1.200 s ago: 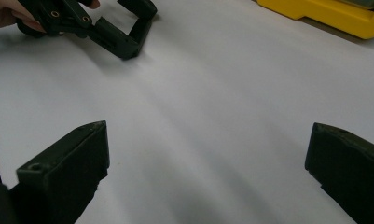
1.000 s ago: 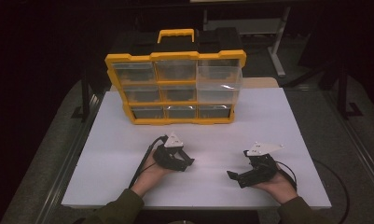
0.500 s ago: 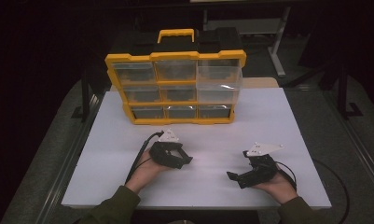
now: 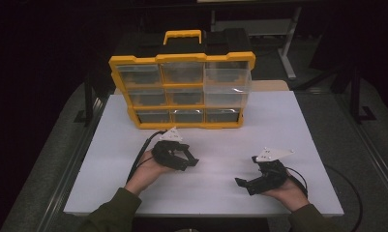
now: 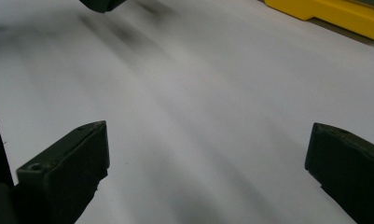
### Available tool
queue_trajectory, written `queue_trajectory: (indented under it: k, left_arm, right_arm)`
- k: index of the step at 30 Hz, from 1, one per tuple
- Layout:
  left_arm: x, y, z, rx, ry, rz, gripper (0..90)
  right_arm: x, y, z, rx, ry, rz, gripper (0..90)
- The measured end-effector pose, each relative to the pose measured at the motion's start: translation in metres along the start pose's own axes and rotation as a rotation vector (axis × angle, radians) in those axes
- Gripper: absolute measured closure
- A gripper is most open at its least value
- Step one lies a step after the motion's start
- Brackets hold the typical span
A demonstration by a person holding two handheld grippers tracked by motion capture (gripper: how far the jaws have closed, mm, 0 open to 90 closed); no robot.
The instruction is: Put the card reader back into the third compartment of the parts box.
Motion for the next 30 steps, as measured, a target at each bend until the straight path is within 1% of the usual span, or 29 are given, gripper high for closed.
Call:
queue_trajectory:
  k: [1, 2, 3, 4, 9, 11, 16, 17, 18, 20, 24, 25, 26, 30]
  left_arm:
    - [0.001, -0.004, -0.003, 0.005, 0.011, 0.006, 30.3]
    - [0.001, -0.004, -0.003, 0.005, 0.011, 0.006, 30.3]
    - [0.002, -0.008, -0.007, 0.011, 0.022, 0.01, 30.3]
    - [0.002, -0.008, -0.007, 0.011, 0.022, 0.01, 30.3]
    - [0.005, -0.018, -0.018, 0.006, 0.024, 0.033, 30.3]
    - [0.005, -0.021, -0.021, 0.01, 0.033, 0.028, 30.3]
    - [0.005, -0.029, -0.032, 0.013, 0.043, 0.042, 30.3]
    - [0.004, -0.031, -0.037, 0.011, 0.045, 0.049, 30.3]
    - [0.004, -0.031, -0.037, 0.011, 0.045, 0.049, 30.3]
    - [0.003, -0.034, -0.042, 0.01, 0.045, 0.061, 30.3]
    - [0.001, -0.039, -0.051, 0.019, 0.067, 0.062, 30.3]
    - [0.0, -0.042, -0.056, 0.015, 0.073, 0.066, 30.3]
    - [0.0, -0.042, -0.056, 0.015, 0.073, 0.066, 30.3]
    - [-0.001, -0.049, -0.066, 0.008, 0.078, 0.079, 30.3]
  right_arm:
    - [0.0, 0.0, 0.0, -0.003, 0.0, -0.001, 0.0]
    - [0.0, 0.0, 0.0, -0.003, 0.0, -0.001, 0.0]
    - [0.0, -0.001, 0.0, -0.003, 0.0, -0.001, 0.0]
    - [0.0, -0.001, 0.0, -0.004, 0.001, -0.003, 0.0]
    - [0.0, -0.001, 0.0, -0.007, 0.002, -0.007, 0.0]
    - [0.0, -0.002, 0.0, -0.009, 0.002, -0.008, 0.0]
    - [0.0, -0.003, 0.001, -0.016, 0.005, -0.008, 0.0]
    - [0.0, -0.003, 0.001, -0.018, 0.008, -0.011, 0.0]
    - [0.0, -0.003, 0.001, -0.018, 0.008, -0.011, 0.0]
    - [0.0, -0.003, 0.001, -0.017, 0.008, -0.012, 0.0]
    - [0.001, -0.004, 0.001, -0.019, 0.011, -0.013, 0.0]
    - [0.001, -0.003, 0.001, -0.017, 0.01, -0.013, 0.0]
    - [0.001, -0.003, 0.001, -0.017, 0.01, -0.013, 0.0]
    - [0.001, -0.004, 0.001, -0.016, 0.011, -0.011, 0.0]
Point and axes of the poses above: each handheld gripper's, and its own axes: y roughly forward along the jaws, z roughly out of its underside, x roughly to its left, the point moved 5 cm from there along y, roughly forward along the jaws, and after that the axes turned 10 degrees about -y, right-handed, at the moved point
